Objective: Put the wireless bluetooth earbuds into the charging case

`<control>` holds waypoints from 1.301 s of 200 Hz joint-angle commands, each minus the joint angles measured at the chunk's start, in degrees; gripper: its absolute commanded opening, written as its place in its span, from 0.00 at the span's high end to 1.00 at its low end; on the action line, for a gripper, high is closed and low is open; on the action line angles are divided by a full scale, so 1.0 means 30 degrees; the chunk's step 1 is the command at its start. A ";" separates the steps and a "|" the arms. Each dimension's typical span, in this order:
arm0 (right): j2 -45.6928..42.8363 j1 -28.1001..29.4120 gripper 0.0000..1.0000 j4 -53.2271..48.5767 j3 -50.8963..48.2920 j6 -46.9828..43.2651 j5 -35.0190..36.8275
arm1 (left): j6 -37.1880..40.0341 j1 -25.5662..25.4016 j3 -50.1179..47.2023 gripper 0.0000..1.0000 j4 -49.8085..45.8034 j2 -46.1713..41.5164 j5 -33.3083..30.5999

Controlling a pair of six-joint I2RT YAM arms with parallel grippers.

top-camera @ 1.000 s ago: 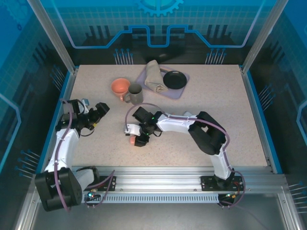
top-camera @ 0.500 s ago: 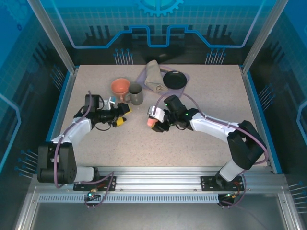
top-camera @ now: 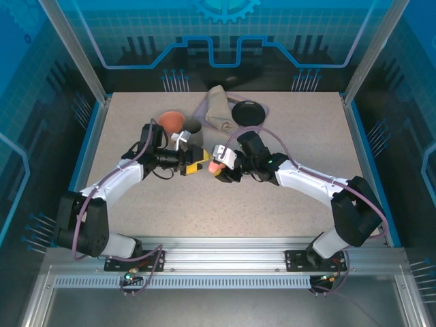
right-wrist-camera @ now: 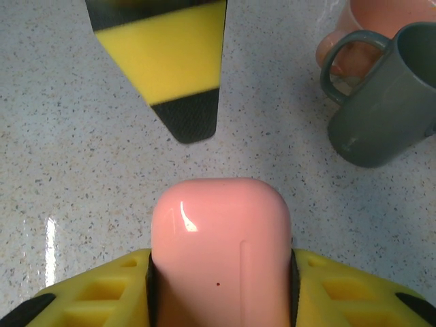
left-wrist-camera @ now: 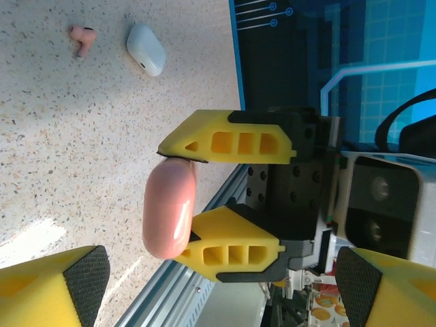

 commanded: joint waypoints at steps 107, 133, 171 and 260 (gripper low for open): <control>-0.0741 -0.0316 0.56 0.0870 0.0575 0.0943 -0.1102 | 0.1377 -0.1614 0.1668 0.57 -0.1406 0.1630 0.1143; -0.0730 -0.0316 0.56 0.0975 0.0616 0.1012 -0.1346 | 0.1459 -0.1658 0.1748 0.63 -0.1483 0.1751 0.1130; -0.0610 -0.0283 0.57 0.0544 0.0779 0.1003 -0.1802 | 0.1627 -0.1775 0.1902 0.69 -0.1458 0.1660 0.1115; -0.0280 -0.0169 0.55 -0.0607 0.1264 0.0534 -0.2645 | 0.3714 -0.2154 0.2289 0.82 -0.2387 0.1101 0.0665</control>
